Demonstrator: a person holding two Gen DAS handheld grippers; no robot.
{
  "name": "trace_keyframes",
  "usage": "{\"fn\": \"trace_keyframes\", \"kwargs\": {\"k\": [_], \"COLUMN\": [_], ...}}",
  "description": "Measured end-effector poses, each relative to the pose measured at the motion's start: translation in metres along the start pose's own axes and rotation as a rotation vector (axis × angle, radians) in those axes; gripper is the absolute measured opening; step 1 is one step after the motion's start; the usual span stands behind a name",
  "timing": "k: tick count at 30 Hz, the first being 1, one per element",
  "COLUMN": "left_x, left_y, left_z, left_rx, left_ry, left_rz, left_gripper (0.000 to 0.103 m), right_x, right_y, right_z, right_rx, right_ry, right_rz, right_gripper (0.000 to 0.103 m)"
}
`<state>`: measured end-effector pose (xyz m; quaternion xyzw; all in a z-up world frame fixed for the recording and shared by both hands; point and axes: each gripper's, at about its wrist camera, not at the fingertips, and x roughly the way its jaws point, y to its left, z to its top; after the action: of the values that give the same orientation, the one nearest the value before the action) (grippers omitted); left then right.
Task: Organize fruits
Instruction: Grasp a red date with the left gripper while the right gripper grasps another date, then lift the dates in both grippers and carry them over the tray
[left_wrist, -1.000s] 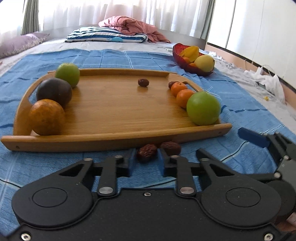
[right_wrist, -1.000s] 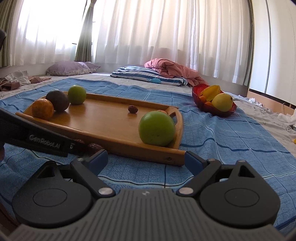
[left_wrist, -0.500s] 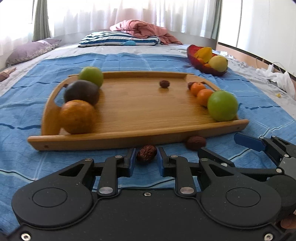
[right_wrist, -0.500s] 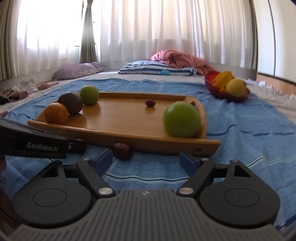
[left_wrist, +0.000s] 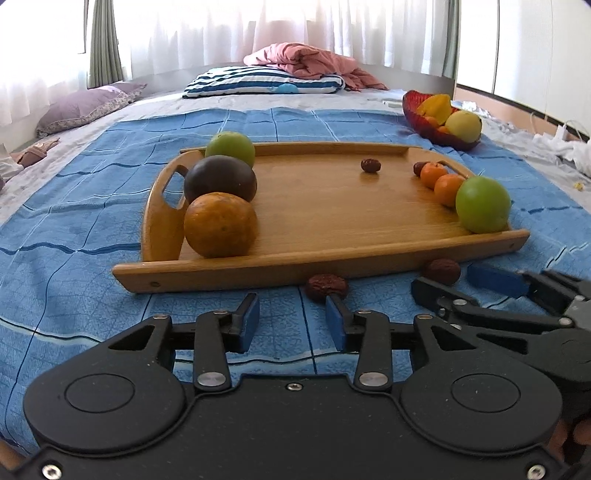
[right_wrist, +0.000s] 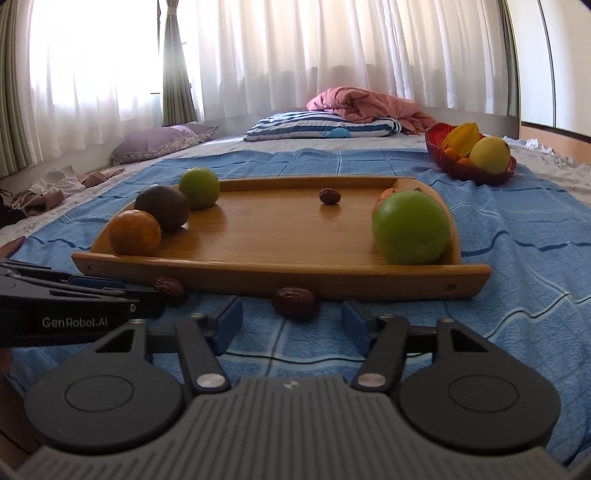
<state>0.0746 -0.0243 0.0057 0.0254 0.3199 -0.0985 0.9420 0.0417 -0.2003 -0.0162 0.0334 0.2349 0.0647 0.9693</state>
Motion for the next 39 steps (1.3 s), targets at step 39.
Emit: {"fn": "trace_keyframes", "kwargs": {"k": [39], "left_x": [0.02], "left_y": [-0.02], "left_z": [-0.005], "left_rx": [0.0], "left_ry": [-0.035], "left_rz": [-0.035], "left_gripper": [0.027], "right_x": [0.012], "right_y": [0.003], "right_z": [0.001], "right_rx": [0.011], "right_ry": [0.013], "right_rz": [-0.023], "right_gripper": [0.036]}}
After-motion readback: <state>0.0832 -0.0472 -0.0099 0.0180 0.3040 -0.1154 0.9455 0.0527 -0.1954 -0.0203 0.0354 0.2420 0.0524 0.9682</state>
